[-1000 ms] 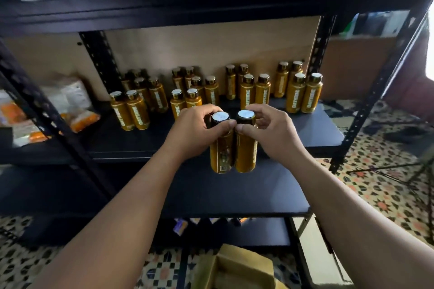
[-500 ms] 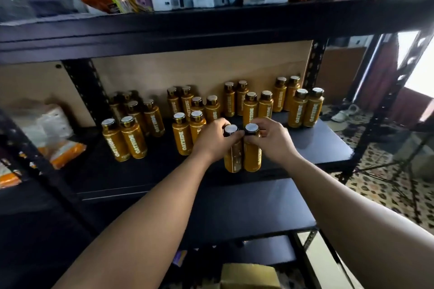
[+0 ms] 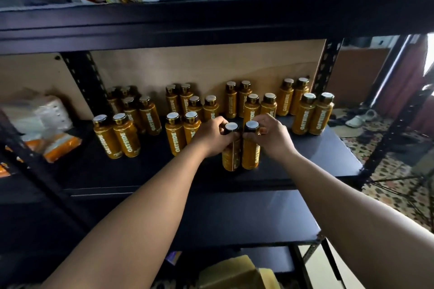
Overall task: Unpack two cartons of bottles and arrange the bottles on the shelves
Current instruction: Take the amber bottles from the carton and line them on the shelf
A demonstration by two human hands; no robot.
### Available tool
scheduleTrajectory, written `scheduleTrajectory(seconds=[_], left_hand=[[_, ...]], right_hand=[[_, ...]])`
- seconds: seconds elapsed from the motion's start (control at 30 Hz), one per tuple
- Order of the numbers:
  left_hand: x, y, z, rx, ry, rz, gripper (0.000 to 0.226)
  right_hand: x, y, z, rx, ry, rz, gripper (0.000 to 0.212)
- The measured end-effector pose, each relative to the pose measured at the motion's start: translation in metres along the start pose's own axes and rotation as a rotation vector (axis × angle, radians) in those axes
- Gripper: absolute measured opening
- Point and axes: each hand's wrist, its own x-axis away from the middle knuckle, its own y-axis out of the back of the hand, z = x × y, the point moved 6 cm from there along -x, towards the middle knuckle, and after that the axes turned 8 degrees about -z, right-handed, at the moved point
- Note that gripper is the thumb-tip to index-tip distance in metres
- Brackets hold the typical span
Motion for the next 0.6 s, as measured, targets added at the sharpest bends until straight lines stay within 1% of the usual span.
scheduleTrajectory(seconds=[0.13, 0.27, 0.33, 0.47, 0.53, 0.6], left_hand=[[0.0, -0.002, -0.003, 0.035, 0.035, 0.03, 0.033], [0.0, -0.006, -0.002, 0.105, 0.011, 0.046, 0.052], [-0.001, -0.007, -0.002, 0.113, 0.007, 0.052, 0.052], [-0.006, -0.006, -0.009, 0.092, 0.049, 0.079, 0.051], [-0.011, -0.005, -0.012, 0.069, 0.056, 0.094, 0.046], [-0.016, -0.006, -0.017, 0.041, 0.019, 0.094, 0.031]], right_hand=[[-0.005, 0.003, -0.006, -0.03, 0.019, 0.064, 0.042], [-0.006, 0.005, -0.006, 0.014, 0.137, 0.1, 0.047], [-0.008, 0.006, -0.004, 0.028, 0.17, 0.115, 0.048], [-0.019, 0.006, -0.004, 0.052, 0.135, 0.125, 0.042], [-0.026, 0.005, -0.006, 0.073, 0.124, 0.114, 0.039], [-0.03, 0.006, -0.007, 0.106, 0.119, 0.081, 0.038]])
